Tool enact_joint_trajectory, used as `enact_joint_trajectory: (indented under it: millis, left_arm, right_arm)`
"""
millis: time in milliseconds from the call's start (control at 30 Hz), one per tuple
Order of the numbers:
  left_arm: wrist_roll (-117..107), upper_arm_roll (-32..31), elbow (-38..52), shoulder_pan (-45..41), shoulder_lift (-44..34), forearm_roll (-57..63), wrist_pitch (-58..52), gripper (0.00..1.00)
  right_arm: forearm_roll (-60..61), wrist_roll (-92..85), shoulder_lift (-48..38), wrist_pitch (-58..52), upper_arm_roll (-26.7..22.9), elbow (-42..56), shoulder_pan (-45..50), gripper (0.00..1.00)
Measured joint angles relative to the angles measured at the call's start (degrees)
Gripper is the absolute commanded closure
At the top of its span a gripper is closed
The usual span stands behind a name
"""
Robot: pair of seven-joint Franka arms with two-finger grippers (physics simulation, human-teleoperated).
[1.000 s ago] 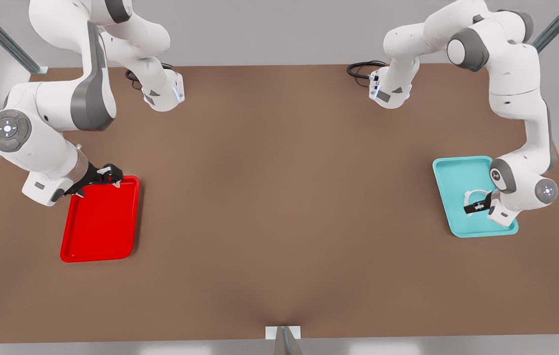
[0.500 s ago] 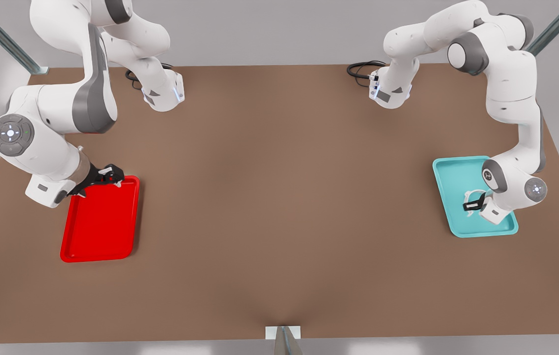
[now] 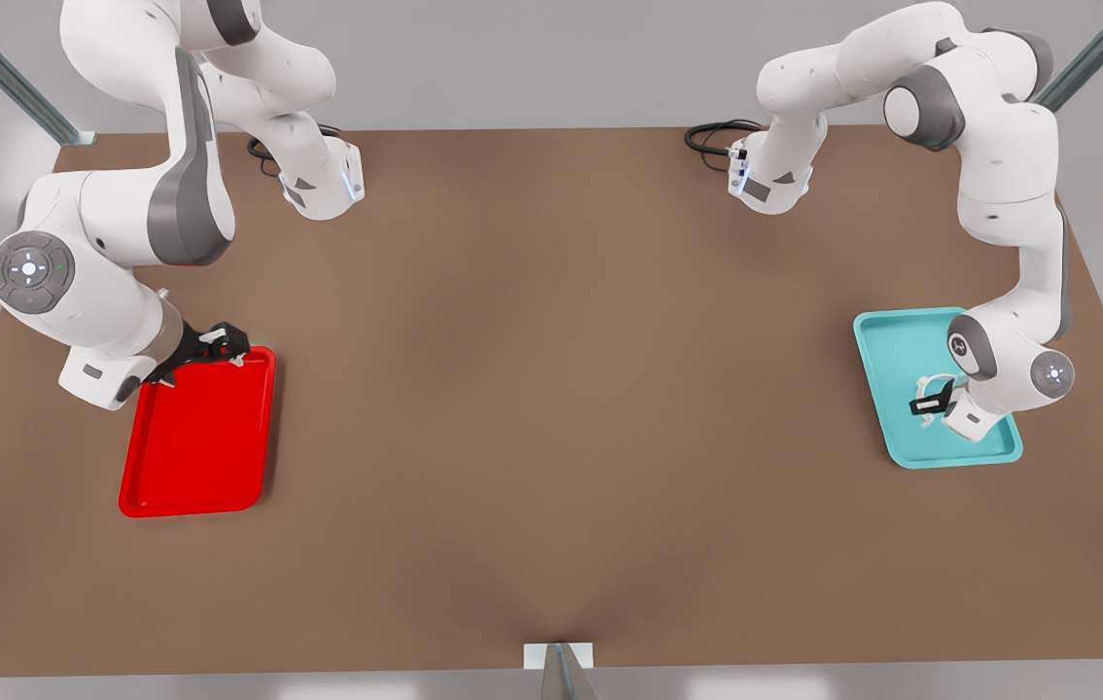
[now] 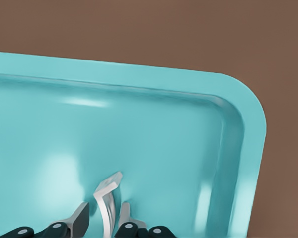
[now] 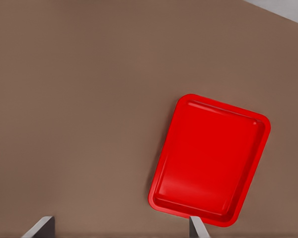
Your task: Take the drainage pipe clamp from the left arm, pass it to the right arm, and place it in the plate on the right side
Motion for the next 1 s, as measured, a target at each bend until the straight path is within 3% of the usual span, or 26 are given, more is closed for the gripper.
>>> enact_joint_trajectory:
  millis: [100, 267, 333, 533, 633, 767, 867, 933, 1000]
  left_arm:
    - [-0.37, 0.00, -0.01, 0.00, -0.14, -0.02, -0.41, 0.65]
    - [-0.78, 0.00, 0.05, -0.07, -0.27, 0.03, -0.96, 0.69]
    - [-1.00, 0.00, 0.05, -0.08, -0.32, 0.14, -1.06, 0.79]
    - [-1.71, 0.00, 0.05, -0.17, -0.44, 0.37, -1.19, 0.79]
    - [-2.65, 0.01, 0.05, -1.64, -4.32, 0.40, -3.72, 0.79]
    - [-6.45, 0.01, -0.09, -8.17, -11.55, 0.39, -9.45, 0.79]
    - [-12.19, 0.01, 0.01, -17.80, -15.23, 0.39, -12.94, 0.79]
    - [-17.41, -0.81, 2.69, -24.60, -14.27, 0.34, -14.60, 0.79]
    - [-23.31, -4.19, 12.13, -27.57, -9.49, 0.32, -17.46, 0.79]
  right_arm:
    - [0.01, -0.04, 0.06, 0.01, -0.01, -0.05, 0.00, 0.00]
    - [-0.01, -0.10, 0.24, 0.03, 0.01, -0.16, 0.55, 0.00]
    - [-0.01, -0.12, 0.25, 0.03, 0.01, -0.16, 0.62, 0.00]
    - [0.01, -0.17, 0.23, -0.02, 0.01, -0.25, 0.55, 0.00]
    - [-0.02, -0.19, 0.31, -0.03, 0.01, -0.25, 0.62, 0.00]
    - [-0.05, -0.21, 0.36, -0.04, 0.00, -0.24, 0.70, 0.00]
    - [-0.06, -0.22, 0.36, -0.04, 0.01, -0.25, 0.71, 0.00]
    - [-0.05, -0.24, 0.35, -0.04, 0.01, -0.25, 0.66, 0.00]
    - [-0.17, -0.27, 0.65, -0.01, -0.01, -0.24, 0.92, 0.00]
